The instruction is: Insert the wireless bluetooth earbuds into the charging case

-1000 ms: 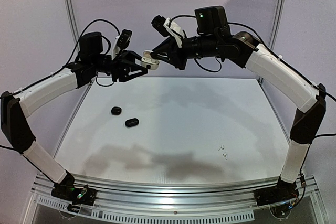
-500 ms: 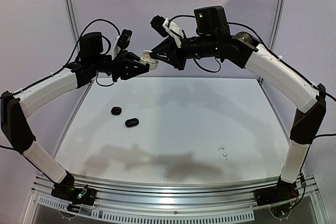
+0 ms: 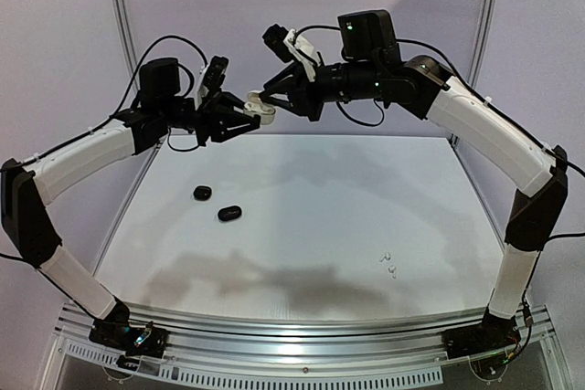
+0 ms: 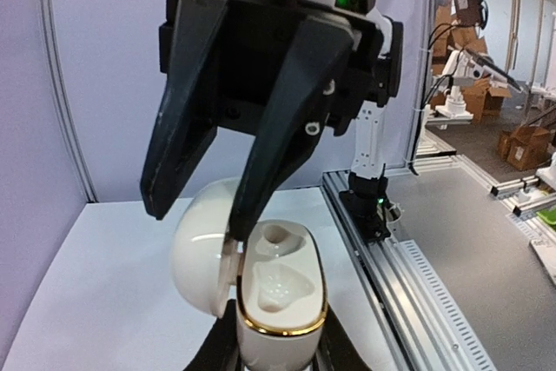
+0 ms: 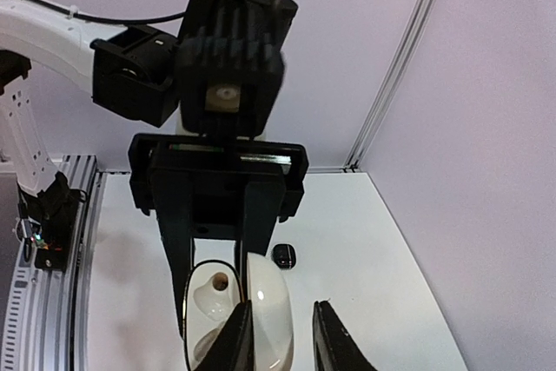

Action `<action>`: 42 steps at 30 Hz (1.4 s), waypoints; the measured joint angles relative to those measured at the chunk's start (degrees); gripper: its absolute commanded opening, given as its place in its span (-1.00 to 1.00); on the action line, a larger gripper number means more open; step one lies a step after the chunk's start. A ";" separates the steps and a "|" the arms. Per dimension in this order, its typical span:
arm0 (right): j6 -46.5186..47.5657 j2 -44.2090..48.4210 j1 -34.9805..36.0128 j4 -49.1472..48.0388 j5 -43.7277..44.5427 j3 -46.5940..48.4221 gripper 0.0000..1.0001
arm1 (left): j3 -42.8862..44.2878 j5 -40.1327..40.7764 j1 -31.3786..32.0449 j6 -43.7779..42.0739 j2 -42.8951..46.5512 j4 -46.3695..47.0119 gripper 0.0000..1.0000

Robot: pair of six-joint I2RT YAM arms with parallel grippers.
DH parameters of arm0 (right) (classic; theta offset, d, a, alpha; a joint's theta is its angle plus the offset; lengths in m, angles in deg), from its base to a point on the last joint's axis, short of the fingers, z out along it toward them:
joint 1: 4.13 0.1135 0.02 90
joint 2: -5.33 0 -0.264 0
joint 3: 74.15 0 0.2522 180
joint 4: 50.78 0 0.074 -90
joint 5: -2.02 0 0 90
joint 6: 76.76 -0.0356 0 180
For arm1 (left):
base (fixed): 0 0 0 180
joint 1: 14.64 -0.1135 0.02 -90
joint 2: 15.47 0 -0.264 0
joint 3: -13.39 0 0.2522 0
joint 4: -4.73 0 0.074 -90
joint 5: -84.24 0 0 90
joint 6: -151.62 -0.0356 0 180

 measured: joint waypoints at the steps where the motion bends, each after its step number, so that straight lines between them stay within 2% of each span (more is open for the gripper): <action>1: -0.59 0.00 -0.11 -0.11 -0.20 0.00 -0.49 | -0.26 0.44 0.00 -2.16 0.11 -0.46 -1.00; 6: -2.49 -0.02 -0.22 -0.07 -1.25 -0.09 -0.46 | -1.66 1.66 0.00 -11.15 0.98 -1.73 -1.00; 14: -3.91 -0.02 -0.20 0.42 -1.20 -0.09 -0.39 | -2.67 2.14 0.02 -15.82 1.95 -1.77 -1.00; 20: -5.66 -0.02 -0.24 0.57 -1.60 -0.09 -0.09 | -3.91 3.34 0.13 -9.55 2.23 -1.31 -1.00; 26: -9.38 -0.02 -0.44 -2.73 -6.10 -0.07 0.10 | -5.73 4.24 0.17 -4.85 2.25 -1.05 -1.00; 29: -11.80 -0.02 -0.46 -4.52 -6.19 0.24 0.13 | -6.40 4.90 0.17 -3.19 2.25 -0.22 -1.00; 35: -23.93 3.45 -4.68 -3.15 2.78 -1.20 0.09 | -10.01 9.66 0.11 -0.63 2.60 3.72 -1.00; 38: -32.85 7.54 -10.56 2.51 9.97 -5.55 0.06 | -12.63 12.92 -0.31 3.08 2.60 8.24 -1.00; 42: -43.65 10.12 -16.33 12.94 20.48 -16.02 0.01 | -15.34 16.85 -0.83 7.39 2.60 13.81 -1.00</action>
